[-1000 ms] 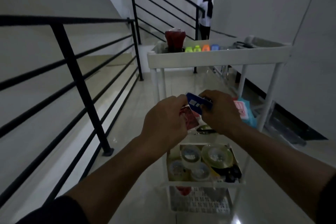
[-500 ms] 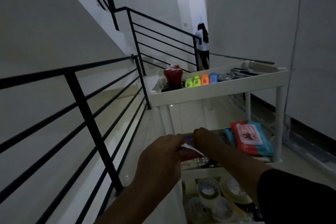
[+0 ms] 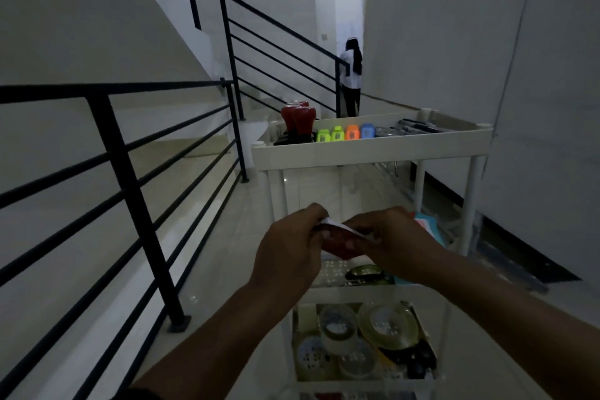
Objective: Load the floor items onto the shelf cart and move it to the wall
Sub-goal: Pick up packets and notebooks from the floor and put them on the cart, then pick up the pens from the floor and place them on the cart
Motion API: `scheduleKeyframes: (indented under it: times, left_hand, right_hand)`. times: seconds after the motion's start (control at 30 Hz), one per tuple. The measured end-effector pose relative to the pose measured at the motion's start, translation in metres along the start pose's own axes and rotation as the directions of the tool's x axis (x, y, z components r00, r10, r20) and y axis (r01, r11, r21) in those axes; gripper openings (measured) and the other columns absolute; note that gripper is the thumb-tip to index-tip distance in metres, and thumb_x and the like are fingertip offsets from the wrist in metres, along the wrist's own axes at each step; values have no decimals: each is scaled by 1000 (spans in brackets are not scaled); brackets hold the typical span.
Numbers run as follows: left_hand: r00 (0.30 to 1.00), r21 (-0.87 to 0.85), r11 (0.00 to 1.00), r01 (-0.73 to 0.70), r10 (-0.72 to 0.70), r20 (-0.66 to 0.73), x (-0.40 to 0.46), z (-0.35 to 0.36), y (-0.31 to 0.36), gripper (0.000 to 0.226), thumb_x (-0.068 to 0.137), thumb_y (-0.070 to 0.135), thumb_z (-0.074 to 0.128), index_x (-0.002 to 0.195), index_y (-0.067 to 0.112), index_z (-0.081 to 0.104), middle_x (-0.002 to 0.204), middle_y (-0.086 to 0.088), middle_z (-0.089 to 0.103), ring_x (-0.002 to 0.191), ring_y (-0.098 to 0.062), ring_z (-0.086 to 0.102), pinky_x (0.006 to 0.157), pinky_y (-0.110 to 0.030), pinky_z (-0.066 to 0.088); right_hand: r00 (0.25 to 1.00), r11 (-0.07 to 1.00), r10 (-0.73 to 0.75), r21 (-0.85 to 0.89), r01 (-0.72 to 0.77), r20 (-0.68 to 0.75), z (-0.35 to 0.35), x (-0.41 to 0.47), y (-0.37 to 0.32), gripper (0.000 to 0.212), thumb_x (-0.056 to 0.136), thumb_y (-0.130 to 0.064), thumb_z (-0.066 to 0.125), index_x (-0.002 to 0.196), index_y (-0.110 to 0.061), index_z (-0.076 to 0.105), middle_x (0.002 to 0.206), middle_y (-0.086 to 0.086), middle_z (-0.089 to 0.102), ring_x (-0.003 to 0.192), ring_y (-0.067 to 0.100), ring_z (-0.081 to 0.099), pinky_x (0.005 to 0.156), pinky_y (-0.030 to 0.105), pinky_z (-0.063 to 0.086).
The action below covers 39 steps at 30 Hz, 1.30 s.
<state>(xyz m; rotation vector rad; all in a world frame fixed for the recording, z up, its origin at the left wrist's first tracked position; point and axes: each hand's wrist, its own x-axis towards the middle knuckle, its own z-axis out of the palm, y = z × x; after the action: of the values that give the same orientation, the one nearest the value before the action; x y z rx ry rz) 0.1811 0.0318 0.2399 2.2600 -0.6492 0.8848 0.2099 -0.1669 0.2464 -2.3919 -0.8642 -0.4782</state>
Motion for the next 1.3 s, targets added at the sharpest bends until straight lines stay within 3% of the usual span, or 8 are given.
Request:
scheduleKeyframes:
  times: [0.17,0.37,0.47,0.6,0.73,1.0,1.17,1.3]
  left_hand:
    - [998,77,997,22,-27,61,-20,3,-19,42,89,23,58,129,15,58,115,-4,68,103,-15,64,89,-32,56]
    - [993,123,992,14,-28,111,-48,-11,-18,42,87,18,56,129,13,58,115,-3,68,105,-14,63,92,-20,48]
    - [982,140,990,27,-52,181,-57,-13,-16,38,88,21,54,126,17,58,112,-2,67,103,-14,61,90,-23,49]
    - [968,164,984,64,-101,230,-58,-11,-15,37,87,26,50,121,17,58,108,-4,67,99,-18,61,85,-35,53]
    - [963,173,978,118,-155,219,-54,-7,-11,20,85,21,54,96,15,69,91,-2,71,81,-16,65,72,-38,56]
    - [953,139,966,220,-243,179,-79,16,-1,24,80,20,53,82,11,75,77,-6,75,67,-22,68,68,-40,59]
    - [907,152,943,297,-329,265,-140,36,11,21,80,16,55,81,11,75,77,-6,74,71,-20,68,68,-39,59]
    - [866,161,929,332,-368,337,-204,54,16,23,78,20,53,78,11,74,73,-6,73,67,-20,67,62,-39,58]
  right_hand:
    - [990,891,-65,-454,0,-127,29,23,24,30,82,-29,68,112,-27,70,91,7,75,79,27,68,72,38,51]
    - [990,729,124,-684,-43,70,81,50,21,36,89,-24,57,124,-27,59,114,5,64,109,29,52,93,45,38]
    - [964,778,234,-619,-110,123,101,54,30,27,91,-24,55,117,-21,60,116,5,62,110,26,51,89,42,42]
    - [957,880,210,-466,-95,202,100,45,31,29,85,-19,55,114,-19,61,115,8,60,105,26,51,84,37,43]
    - [982,924,182,-347,-158,39,77,30,22,17,80,-23,56,93,-17,66,91,7,63,85,22,58,72,34,51]
    - [963,977,144,-120,-175,-227,67,-59,-18,19,81,-10,61,93,-17,74,95,-3,67,85,14,61,73,29,49]
    - [953,972,218,-37,-231,-212,104,-137,-28,22,77,-8,58,87,-15,76,84,6,72,75,20,63,72,32,53]
    - [931,940,339,27,-339,-132,144,-199,-30,21,78,-7,59,86,-15,77,82,1,74,68,10,61,68,30,56]
